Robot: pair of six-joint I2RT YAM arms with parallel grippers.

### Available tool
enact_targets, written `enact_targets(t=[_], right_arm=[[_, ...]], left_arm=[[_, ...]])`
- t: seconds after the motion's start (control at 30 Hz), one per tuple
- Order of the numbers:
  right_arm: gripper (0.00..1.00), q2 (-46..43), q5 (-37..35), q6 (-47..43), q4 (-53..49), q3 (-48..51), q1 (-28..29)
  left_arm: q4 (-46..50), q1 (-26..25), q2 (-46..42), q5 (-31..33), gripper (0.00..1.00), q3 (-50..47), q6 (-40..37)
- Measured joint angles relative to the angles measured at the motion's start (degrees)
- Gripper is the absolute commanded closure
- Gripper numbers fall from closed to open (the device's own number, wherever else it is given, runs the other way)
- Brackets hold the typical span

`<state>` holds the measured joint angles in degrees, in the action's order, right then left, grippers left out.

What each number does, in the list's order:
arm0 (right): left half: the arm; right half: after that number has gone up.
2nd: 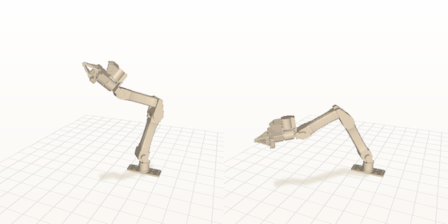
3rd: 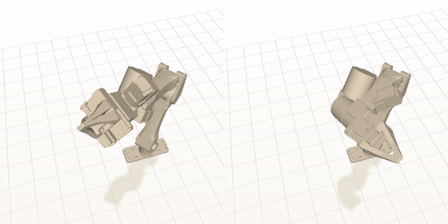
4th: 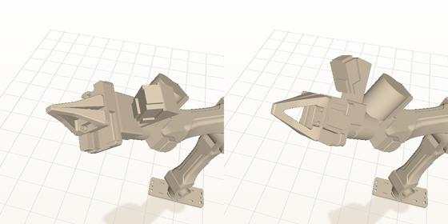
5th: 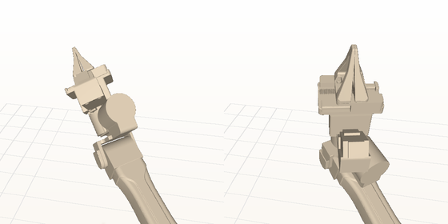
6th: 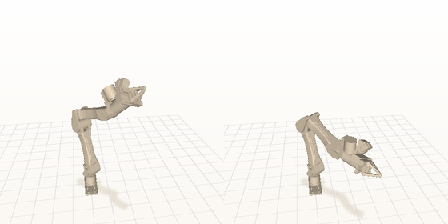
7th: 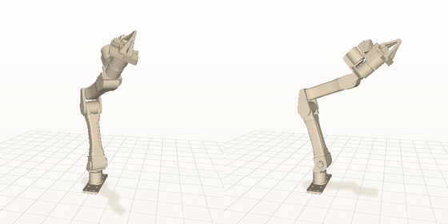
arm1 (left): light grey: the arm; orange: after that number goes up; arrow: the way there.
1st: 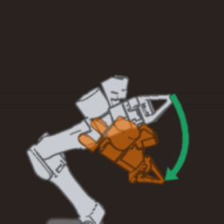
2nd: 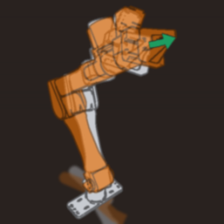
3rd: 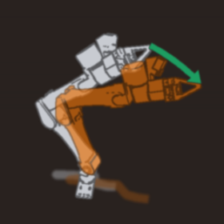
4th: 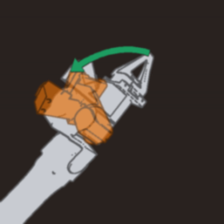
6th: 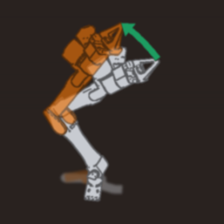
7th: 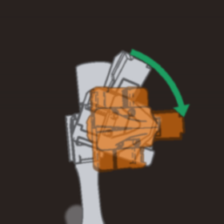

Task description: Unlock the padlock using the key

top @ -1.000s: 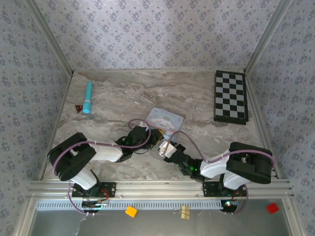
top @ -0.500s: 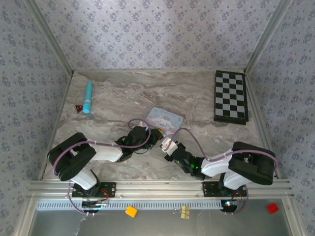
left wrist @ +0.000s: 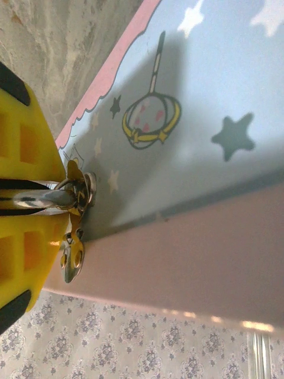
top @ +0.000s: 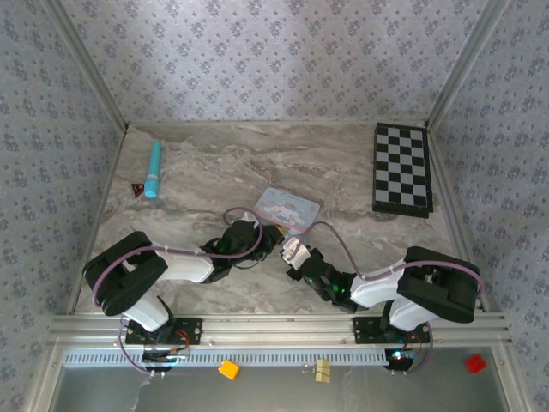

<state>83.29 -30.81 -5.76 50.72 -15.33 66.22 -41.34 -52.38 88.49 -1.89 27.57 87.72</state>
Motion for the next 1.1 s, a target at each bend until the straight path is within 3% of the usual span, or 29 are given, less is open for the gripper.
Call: enact_targets(t=[0.43,1.1], right_arm=[[0.89,0.1,2.0,2.2,-0.3,-0.3,-0.6],[0.94,-4.6,11.0,19.8,-5.9,-0.2,-4.2]], left_arm=[[-0.4,-0.2,0.0,0.3,1.00,0.0,0.0],[-1.0,-0.4,0.2,0.6,1.00,0.0,-0.2]])
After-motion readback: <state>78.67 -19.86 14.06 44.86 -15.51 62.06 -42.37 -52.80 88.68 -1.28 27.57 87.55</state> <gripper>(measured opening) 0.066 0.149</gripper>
